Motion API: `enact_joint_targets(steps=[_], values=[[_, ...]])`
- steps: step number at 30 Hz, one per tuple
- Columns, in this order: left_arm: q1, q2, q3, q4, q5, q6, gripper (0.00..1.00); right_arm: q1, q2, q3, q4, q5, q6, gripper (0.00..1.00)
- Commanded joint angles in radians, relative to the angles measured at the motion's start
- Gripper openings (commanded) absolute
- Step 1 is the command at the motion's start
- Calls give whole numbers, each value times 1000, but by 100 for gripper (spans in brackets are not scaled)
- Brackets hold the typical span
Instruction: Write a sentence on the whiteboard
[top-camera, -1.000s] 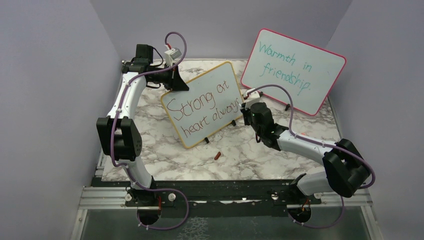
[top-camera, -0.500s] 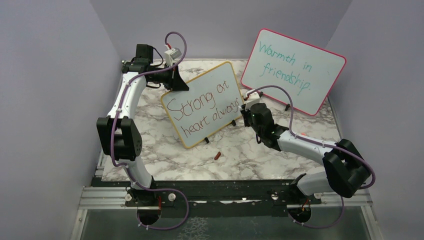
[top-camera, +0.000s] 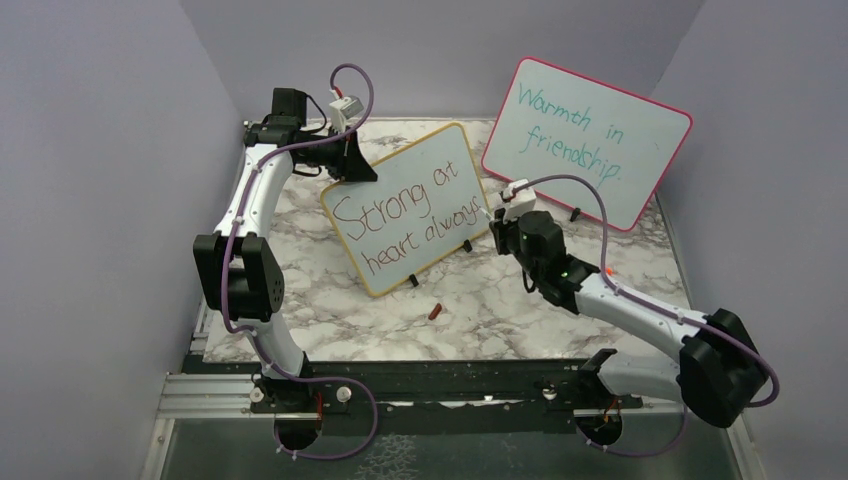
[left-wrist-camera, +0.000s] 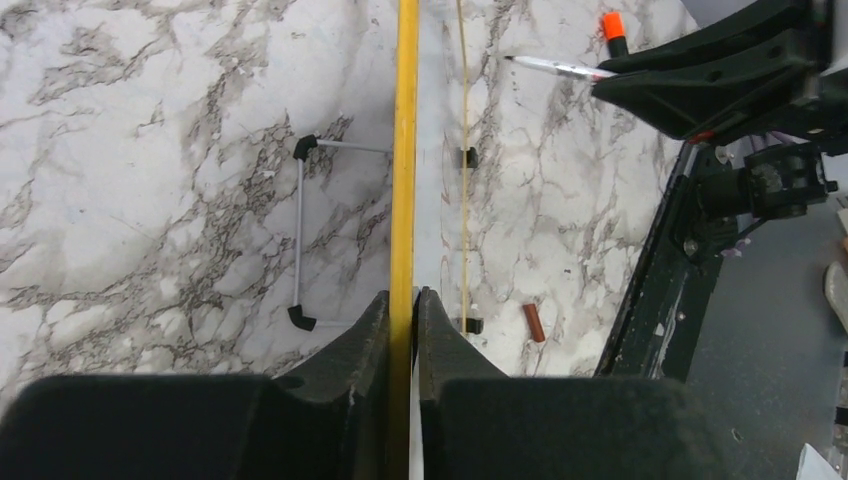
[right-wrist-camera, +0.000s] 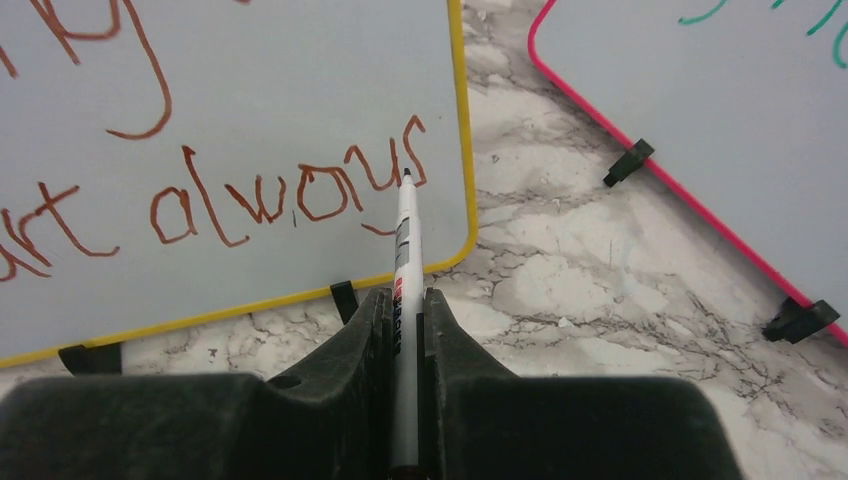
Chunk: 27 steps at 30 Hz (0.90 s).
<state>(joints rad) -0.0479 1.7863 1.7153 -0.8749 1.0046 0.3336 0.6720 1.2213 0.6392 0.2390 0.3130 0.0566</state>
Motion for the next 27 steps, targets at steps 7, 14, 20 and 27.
enact_joint_targets(steps=[7, 14, 20, 27], values=[[-12, -21, -34, 51, -164, -2, 38, -3, -202, -26, -100, 16, 32, 1], [-12, -89, 24, 108, -327, -102, 58, -2, -311, -33, -170, 2, 54, 1], [-12, -297, -120, 286, -539, -236, 70, -3, -365, -21, -220, -39, 68, 1], [-45, -577, -408, 396, -665, -394, 85, -3, -375, -11, -268, -86, 77, 1]])
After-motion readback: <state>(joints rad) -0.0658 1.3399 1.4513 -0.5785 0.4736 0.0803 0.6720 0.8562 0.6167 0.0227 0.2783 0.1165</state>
